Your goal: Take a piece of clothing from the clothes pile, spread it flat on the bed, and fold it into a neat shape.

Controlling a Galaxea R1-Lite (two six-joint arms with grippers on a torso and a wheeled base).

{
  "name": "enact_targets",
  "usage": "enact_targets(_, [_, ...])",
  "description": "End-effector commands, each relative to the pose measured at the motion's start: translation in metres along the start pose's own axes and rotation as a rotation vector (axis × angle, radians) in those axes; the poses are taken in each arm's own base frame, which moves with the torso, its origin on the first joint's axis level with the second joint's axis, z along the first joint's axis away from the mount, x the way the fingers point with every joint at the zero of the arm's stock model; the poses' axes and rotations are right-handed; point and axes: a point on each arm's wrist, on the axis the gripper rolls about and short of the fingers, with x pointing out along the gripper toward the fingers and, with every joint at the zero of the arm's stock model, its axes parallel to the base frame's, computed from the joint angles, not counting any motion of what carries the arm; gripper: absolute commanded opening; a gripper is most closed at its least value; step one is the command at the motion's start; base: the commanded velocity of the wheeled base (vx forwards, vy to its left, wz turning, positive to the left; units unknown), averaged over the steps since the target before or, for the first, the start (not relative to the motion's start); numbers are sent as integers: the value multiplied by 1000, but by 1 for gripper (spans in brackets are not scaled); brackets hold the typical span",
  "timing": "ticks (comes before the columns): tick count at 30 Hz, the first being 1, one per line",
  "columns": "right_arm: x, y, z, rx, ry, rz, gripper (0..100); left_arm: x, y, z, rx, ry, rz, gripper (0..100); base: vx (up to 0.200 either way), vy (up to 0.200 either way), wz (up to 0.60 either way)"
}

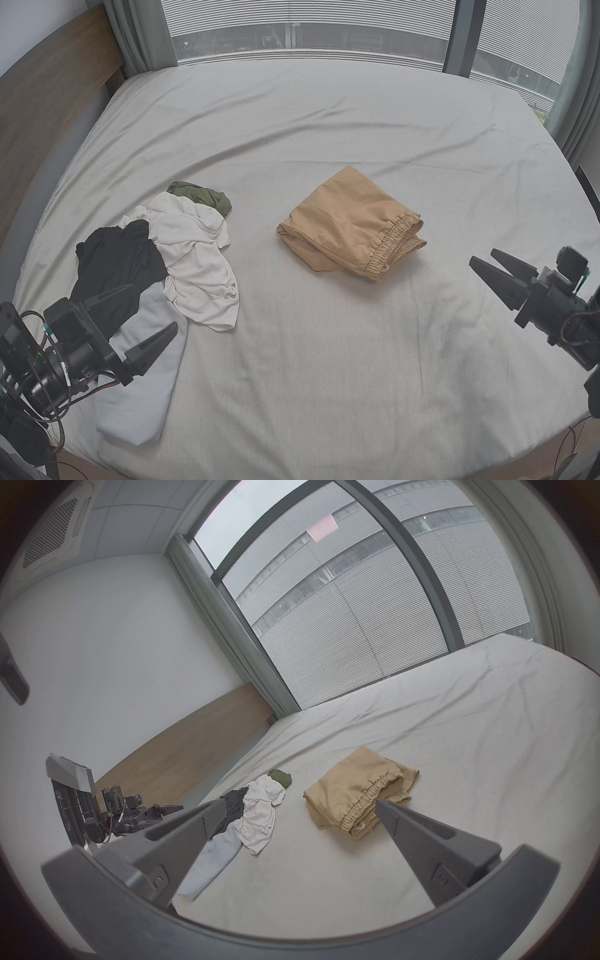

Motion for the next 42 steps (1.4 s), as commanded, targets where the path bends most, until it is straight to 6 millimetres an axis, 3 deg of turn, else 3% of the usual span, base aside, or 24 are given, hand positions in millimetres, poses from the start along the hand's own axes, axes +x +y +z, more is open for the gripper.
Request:
enact_targets(1, [-30,13,12,-28,-78,17,100,-19,-8,19,-21,-101,50,100,0,0,0])
enact_targets(3, [-34,14,13,-29,-81,15,100,-20,-8,20,-34,-109,69,100,0,0,0])
enact_targets(4, [-48,17,14,-32,-89,8,100,-25,-9,22,-68,-110,143,100,0,0,0])
enact_targets(10, [-81,29,18,-42,-110,-6,100,-42,-17,20,-148,-52,247,100,0,0,0])
enact_targets(14, [-115,38,15,-67,-111,-43,100,-73,-34,22,-182,-33,215,100,0,0,0])
enact_targets(20, [-148,46,5,-80,-116,-121,100,-113,-50,15,-185,-37,226,100,0,0,0])
enact_targets(25, [-170,52,-9,-92,-133,-176,100,-143,-62,4,-179,-52,236,100,0,0,0])
enact_targets(26, [-180,55,-19,-96,-125,-194,100,-154,-66,-1,-178,-52,246,100,0,0,0])
enact_targets(31, [-199,60,-42,-102,-94,-215,100,-175,-76,-12,-171,-56,292,100,0,0,0])
enact_targets(34, [-206,60,-59,-155,-70,-274,100,-179,-78,-19,-138,-50,342,100,0,0,0])
enact_targets(36, [-206,60,-59,-160,-70,-277,100,-179,-78,-19,-135,-49,345,100,0,0,0])
enact_targets(38, [-206,51,-75,-277,-35,-400,100,-177,-75,-28,-98,-29,488,100,0,0,0])
enact_targets(42, [-206,44,-81,-329,-24,-573,100,-178,-77,-39,-33,9,560,100,0,0,0])
